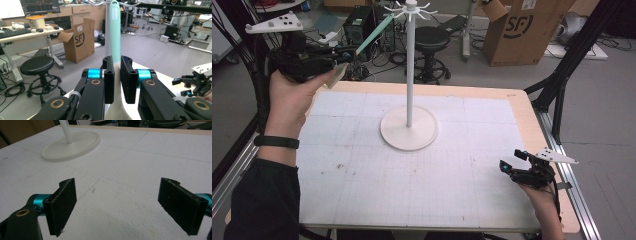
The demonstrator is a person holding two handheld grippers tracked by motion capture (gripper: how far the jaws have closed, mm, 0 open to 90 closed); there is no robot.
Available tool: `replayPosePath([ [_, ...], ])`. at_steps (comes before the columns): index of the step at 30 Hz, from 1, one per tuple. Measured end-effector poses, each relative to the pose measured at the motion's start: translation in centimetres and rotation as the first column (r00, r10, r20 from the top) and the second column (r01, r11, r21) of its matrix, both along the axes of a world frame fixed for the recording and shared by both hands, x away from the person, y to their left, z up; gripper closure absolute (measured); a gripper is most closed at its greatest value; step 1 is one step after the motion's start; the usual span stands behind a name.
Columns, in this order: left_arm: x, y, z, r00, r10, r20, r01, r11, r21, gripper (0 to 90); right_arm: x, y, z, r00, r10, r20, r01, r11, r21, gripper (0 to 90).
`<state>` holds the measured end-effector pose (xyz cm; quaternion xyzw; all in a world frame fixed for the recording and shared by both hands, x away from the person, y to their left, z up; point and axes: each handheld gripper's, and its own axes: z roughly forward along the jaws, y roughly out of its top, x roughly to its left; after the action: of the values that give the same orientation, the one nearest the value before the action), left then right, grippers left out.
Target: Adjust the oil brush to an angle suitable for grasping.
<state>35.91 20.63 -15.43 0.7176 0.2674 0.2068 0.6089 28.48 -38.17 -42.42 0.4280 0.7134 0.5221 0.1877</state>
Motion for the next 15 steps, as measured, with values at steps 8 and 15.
replayPosePath([
  [8, 0.41, -0.45, -0.22, 1.0000, -0.003, -0.008, 0.003, 1.0000, 0.004, 82.1, -0.01, 0.00, 0.00, 1.0000, -0.001, 0.000, 0.001, 1.000, 0.000, 14.5],
  [15, 0.65, -0.72, -0.37, 0.9999, -0.004, -0.013, 0.004, 1.0000, 0.009, 81.9, -0.04, -0.02, 0.02, 1.0000, -0.003, -0.004, 0.003, 1.000, 0.004, 14.5],
])
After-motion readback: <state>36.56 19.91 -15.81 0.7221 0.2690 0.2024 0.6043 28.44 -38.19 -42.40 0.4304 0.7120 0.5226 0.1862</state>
